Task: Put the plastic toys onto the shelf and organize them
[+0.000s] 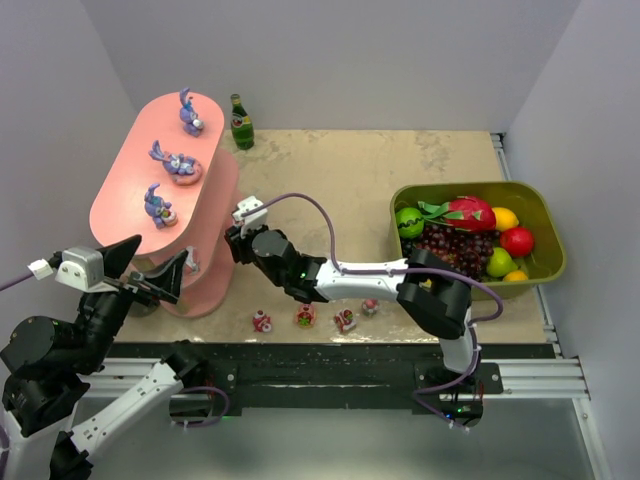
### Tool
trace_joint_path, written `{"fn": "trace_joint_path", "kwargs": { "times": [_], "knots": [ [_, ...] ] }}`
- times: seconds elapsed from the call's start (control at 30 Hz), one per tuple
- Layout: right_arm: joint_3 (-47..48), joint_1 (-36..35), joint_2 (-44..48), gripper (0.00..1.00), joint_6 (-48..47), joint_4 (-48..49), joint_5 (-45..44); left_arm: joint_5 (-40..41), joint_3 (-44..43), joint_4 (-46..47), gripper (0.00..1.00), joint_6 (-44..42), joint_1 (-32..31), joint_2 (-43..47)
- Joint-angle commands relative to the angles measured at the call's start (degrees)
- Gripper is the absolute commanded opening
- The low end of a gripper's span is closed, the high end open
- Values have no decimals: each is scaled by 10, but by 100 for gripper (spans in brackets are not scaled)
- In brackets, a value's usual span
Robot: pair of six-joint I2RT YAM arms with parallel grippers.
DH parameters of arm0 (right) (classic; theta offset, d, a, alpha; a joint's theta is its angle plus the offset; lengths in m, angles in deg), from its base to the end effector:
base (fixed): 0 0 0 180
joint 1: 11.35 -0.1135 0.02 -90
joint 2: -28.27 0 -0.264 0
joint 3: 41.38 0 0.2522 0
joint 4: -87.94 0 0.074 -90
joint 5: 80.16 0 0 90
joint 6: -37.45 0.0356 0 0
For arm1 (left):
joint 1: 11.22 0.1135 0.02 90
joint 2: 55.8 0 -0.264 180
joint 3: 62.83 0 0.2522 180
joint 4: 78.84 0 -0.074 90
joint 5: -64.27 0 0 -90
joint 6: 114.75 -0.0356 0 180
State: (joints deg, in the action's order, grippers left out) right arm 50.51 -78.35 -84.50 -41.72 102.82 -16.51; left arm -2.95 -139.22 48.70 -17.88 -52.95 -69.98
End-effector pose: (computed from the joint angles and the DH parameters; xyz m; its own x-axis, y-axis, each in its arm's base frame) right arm 0.1955 0.4201 0.2560 -0.1627 0.0476 -0.9855 -0.6331 0.7611 0.1413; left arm -0.0006 0.0190 0.4194 0.0861 -0.2246 -0.9706 0.3417 0.9218 -0.1830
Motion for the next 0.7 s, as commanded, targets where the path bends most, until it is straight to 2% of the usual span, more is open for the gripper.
{"fn": "trace_joint_path", "kwargs": {
  "times": [0.0, 0.2, 0.67],
  "knots": [
    [42, -14, 18, 0, -37, 51, -58, 8, 0, 13, 99, 3, 2, 2],
    [43, -31, 28, 0, -63, 62, -93, 10, 0, 12, 99, 2, 2, 4],
    [86, -33, -10, 0, -78, 87, -78, 4, -17, 7, 100, 8, 2, 8]
  ]
}}
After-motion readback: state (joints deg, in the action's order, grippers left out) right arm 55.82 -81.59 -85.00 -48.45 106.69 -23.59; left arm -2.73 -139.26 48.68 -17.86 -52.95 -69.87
